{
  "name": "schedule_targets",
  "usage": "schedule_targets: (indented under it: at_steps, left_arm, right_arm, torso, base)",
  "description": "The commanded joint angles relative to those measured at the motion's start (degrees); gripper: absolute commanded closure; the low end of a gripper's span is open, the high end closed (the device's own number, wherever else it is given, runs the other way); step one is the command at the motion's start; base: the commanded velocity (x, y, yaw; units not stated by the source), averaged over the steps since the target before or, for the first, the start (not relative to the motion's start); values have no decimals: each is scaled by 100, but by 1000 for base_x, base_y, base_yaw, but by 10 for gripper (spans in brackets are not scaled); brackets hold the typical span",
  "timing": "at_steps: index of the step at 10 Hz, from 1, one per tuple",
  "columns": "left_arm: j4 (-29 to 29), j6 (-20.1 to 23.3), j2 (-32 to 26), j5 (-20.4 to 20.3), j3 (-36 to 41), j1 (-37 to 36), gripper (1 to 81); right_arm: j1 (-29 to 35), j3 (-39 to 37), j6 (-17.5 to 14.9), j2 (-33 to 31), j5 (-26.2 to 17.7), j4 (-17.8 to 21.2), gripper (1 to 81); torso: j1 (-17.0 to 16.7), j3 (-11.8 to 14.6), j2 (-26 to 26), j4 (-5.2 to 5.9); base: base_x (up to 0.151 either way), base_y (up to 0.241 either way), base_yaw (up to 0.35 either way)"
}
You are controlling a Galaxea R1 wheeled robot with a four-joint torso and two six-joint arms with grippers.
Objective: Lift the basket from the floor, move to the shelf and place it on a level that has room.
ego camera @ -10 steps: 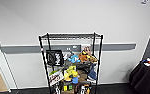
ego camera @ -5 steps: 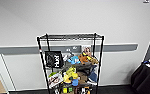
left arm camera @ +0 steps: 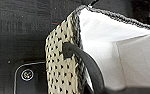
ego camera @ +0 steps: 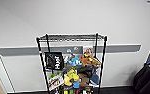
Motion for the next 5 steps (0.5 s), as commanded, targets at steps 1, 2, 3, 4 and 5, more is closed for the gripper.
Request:
schedule_targets:
  at_steps: [1,2,3,4,5]
  left_arm:
    - [48,50,-144,200,69,-582,811]
    - [48,50,-144,200,69,-582,811]
    - [48,50,-144,200,69,-582,811]
    - [48,50,-144,200,69,-582,811]
    - [48,50,-144,200,69,-582,811]
  right_arm:
    - [607,42,1,-135,-225,6,811]
    - [607,42,1,-135,-234,6,811]
    - [607,42,0,-135,-234,-2,811]
    - [607,42,-8,-135,-234,-2,811]
    - [607,42,-8,-135,-234,-2,811]
  torso:
    - [0,0,0,0]
    - [0,0,0,0]
    - [-5,2,-2,0]
    - [-5,2,-2,0]
    - [-5,2,-2,0]
  base:
    - [90,0,0]
    - [90,0,0]
    - [90,0,0]
    - [90,0,0]
    - [90,0,0]
